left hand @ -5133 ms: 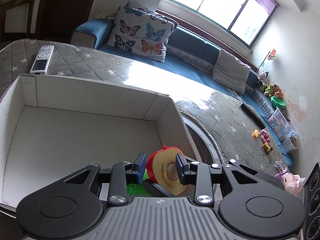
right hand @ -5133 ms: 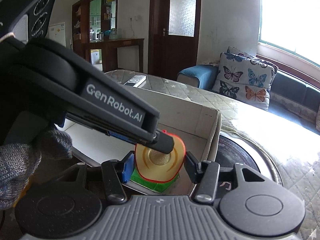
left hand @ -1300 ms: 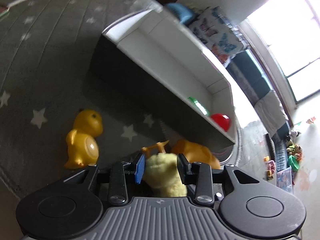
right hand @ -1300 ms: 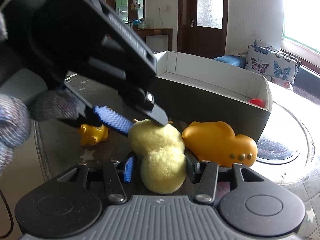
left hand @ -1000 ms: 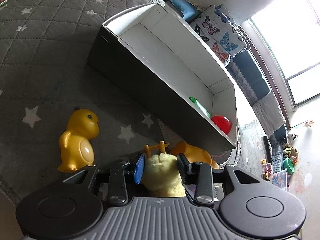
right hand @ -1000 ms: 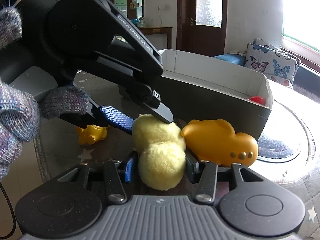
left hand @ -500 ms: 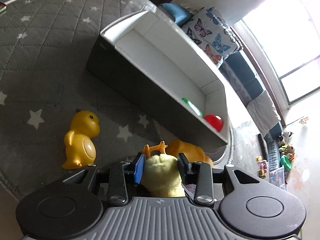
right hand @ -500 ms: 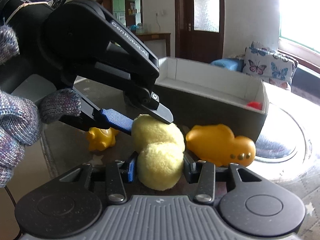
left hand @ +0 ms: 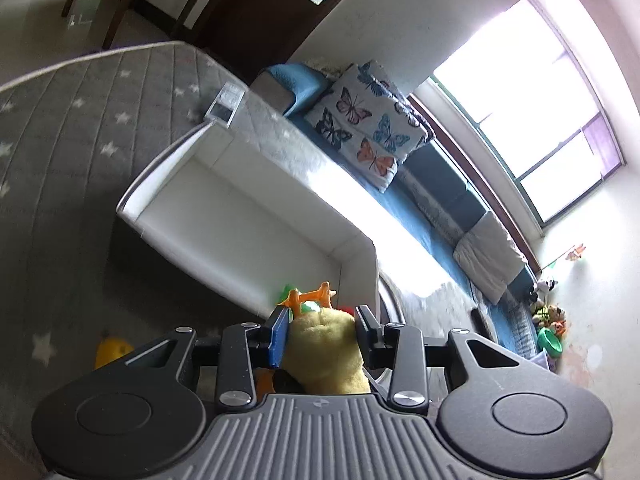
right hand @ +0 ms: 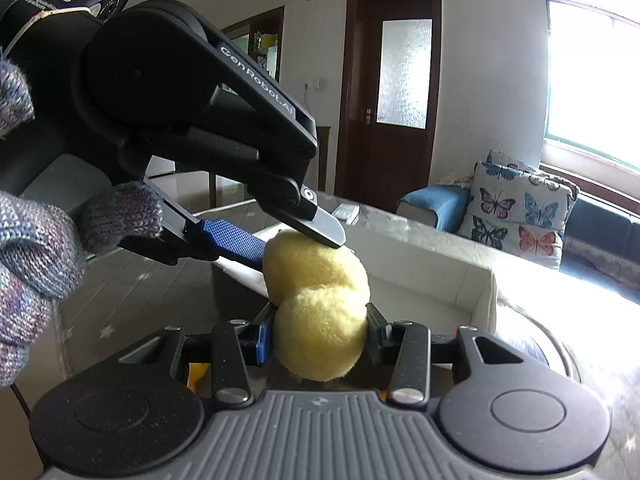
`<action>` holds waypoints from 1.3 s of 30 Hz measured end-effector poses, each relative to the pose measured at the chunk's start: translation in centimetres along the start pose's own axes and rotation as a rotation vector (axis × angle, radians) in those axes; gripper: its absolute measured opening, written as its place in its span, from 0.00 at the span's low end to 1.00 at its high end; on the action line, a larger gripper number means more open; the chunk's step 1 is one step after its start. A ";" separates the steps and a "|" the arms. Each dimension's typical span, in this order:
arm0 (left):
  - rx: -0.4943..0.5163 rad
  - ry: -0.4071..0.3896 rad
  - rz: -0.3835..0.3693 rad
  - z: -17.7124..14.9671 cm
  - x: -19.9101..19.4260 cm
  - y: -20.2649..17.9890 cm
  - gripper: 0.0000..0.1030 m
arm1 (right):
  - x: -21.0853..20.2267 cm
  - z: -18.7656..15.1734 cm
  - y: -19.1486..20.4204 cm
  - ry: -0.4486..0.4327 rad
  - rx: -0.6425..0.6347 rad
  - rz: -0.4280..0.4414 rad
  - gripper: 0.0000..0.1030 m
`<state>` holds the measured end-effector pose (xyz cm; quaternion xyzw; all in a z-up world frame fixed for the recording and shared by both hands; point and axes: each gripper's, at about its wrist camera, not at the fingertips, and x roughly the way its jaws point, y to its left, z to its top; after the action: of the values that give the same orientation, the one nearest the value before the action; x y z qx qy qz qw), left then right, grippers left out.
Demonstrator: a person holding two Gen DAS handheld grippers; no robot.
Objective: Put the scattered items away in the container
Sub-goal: 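Lift the yellow chick and carry it over the box, then lower the yellow chick into the box and open the left gripper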
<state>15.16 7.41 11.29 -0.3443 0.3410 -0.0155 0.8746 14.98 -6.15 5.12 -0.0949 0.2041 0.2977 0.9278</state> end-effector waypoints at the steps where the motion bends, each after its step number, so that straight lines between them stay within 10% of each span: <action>1: 0.002 -0.004 0.001 0.5 0.4 -0.2 0.38 | 0.5 0.4 -0.3 -0.004 -0.002 -0.002 0.43; 20: -0.090 0.118 0.078 5.9 11.2 3.6 0.38 | 11.7 1.5 -4.4 0.185 0.069 0.056 0.43; 39: -0.097 0.177 0.116 5.8 13.7 5.0 0.36 | 13.1 1.6 -4.9 0.253 0.112 0.083 0.45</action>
<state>28.12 11.03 3.27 -0.3631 0.4365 0.0214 0.8229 28.04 -2.85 1.13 -0.0711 0.3395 0.3096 0.8853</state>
